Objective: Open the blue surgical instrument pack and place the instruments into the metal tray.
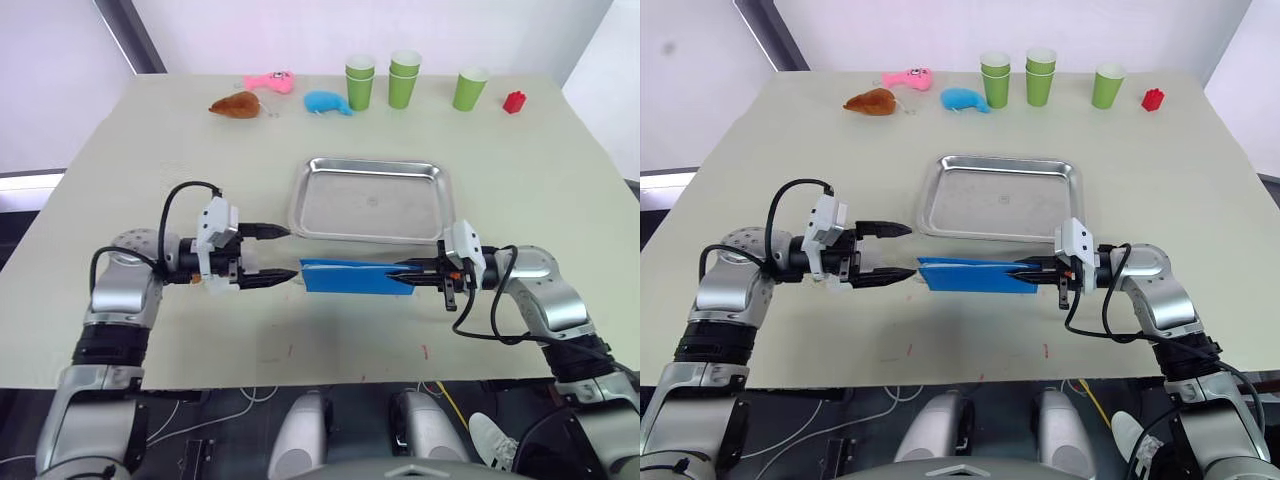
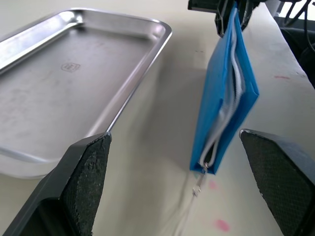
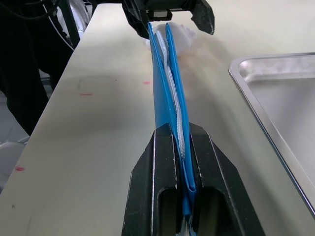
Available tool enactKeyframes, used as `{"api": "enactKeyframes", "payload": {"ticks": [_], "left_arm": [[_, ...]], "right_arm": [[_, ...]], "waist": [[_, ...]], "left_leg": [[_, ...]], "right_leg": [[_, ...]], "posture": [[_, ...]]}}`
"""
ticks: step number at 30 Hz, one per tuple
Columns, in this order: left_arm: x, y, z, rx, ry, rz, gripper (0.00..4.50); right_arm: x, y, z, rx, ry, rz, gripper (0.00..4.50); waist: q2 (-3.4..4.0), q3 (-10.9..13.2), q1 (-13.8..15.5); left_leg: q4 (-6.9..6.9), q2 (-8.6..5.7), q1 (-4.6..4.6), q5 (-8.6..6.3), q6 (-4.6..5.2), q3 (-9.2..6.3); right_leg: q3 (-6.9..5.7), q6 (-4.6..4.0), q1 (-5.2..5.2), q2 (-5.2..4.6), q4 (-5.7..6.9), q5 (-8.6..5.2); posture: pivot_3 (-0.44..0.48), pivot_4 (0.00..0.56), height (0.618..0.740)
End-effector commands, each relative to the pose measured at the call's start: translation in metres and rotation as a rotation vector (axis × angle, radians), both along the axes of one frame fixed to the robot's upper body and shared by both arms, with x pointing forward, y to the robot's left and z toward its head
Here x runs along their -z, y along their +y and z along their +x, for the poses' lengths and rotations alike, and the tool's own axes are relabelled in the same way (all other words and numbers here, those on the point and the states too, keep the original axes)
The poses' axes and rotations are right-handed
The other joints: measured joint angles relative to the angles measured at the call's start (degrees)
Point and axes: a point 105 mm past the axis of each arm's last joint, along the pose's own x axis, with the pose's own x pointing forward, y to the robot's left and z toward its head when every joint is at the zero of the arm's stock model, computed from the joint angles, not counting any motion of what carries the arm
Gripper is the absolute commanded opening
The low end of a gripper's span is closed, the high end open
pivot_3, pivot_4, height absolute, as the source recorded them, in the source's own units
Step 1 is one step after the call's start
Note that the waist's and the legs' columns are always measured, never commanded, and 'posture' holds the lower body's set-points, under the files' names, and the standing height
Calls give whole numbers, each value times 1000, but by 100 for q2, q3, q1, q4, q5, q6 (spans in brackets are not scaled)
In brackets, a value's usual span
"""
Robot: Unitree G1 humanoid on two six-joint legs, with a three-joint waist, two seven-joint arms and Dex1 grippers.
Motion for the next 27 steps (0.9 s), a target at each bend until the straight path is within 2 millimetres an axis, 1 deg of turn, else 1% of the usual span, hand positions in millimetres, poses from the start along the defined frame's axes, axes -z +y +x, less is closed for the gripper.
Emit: {"api": "enactKeyframes", "payload": {"ticks": [1, 8, 14, 15, 16, 17, 18, 19, 20, 21, 22, 23, 24, 26, 27], "left_arm": [[-7, -7, 3, 12, -48, -8, 4443], [-1, -12, 5, 33, -43, -12, 4443], [5, -17, 0, 60, -16, -21, 4443], [5, -17, -1, 63, -13, -23, 3896], [6, -18, -2, 66, -9, -26, 3502], [6, -19, -3, 69, -7, -29, 3214], [6, -20, -3, 71, -5, -34, 2736], [6, -20, -4, 74, -1, -37, 2475], [6, -21, -5, 78, 3, -38, 2009], [6, -22, -5, 81, 7, -39, 1817], [6, -22, -6, 83, 10, -40, 1341], [6, -22, -6, 85, 13, -41, 1341], [6, -23, -6, 86, 15, -41, 718], [7, -23, -6, 86, 18, -40, 56], [8, -23, -6, 86, 20, -40, 56]], "right_arm": [[-10, 3, -2, -23, -34, 21, 0], [-11, 3, -2, -24, -34, 22, 0], [-10, 4, -3, -25, -32, 21, 0], [-10, 4, -3, -26, -32, 20, 0], [-10, 4, -3, -26, -31, 20, 0], [-10, 4, -4, -26, -31, 19, 0], [-10, 4, -3, -25, -31, 19, 0], [-9, 4, -3, -25, -31, 18, 0], [-9, 4, -4, -24, -30, 17, 0], [-9, 4, -4, -23, -29, 17, 0], [-9, 4, -4, -23, -28, 16, 0], [-9, 3, -4, -22, -27, 15, 0], [-9, 3, -4, -21, -26, 15, 0], [-9, 3, -5, -19, -25, 14, 0], [-9, 2, -5, -17, -23, 13, 0]], "waist": [[0, 0, 0], [0, 0, -4], [0, 0, -1], [0, 0, -1], [0, 0, -1], [0, 0, -2], [0, 0, -2], [0, 0, -4], [0, 0, -4], [0, 0, -1], [0, 0, 0], [0, 0, 0], [0, 0, -1], [0, 0, -1], [0, 0, 0]], "left_leg": [[0, 0, 0, 0, 0, 0], [0, 0, 0, 0, 0, 0], [0, 0, 0, 0, 0, 1], [0, 0, 0, 0, 0, 1], [0, 0, 0, 0, 0, 0], [0, 0, 0, 0, 0, 0], [0, 0, 0, 0, 0, 0], [0, 0, 0, 0, 0, 0], [0, 0, 0, 0, 0, 1], [0, 0, 0, 0, 0, 0], [0, 0, 0, 0, 0, 0], [0, 0, 0, 0, 0, 0], [0, 0, 0, 0, 0, 0], [0, 0, 0, 0, 0, 0], [0, 0, 0, 0, 0, 0]], "right_leg": [[0, 0, 0, 0, 0, 0], [0, 0, 0, 0, 0, 0], [1, 0, 0, 0, 0, 0], [1, 0, 0, 0, 0, 0], [1, 0, 0, 0, 0, 0], [0, 0, 0, 0, 0, 0], [0, 0, 0, 0, 0, 0], [1, 0, 0, 0, 0, 0], [1, 0, 0, 0, 0, 0], [1, 0, 0, 0, 0, 0], [0, 0, 0, 0, 1, 0], [0, 0, 0, 0, 1, 0], [0, 0, 0, 0, 1, 0], [0, 0, 0, 0, 0, 0], [0, 0, 0, 0, 0, 0]], "posture": [[0, 150, 739], [0, 150, 739], [0, 150, 739], [0, 150, 739], [0, 150, 739], [0, 150, 739], [0, 150, 739], [0, 150, 739], [0, 150, 739], [0, 150, 739], [0, 150, 739], [0, 150, 739], [0, 150, 739], [0, 150, 739], [0, 150, 739]]}}
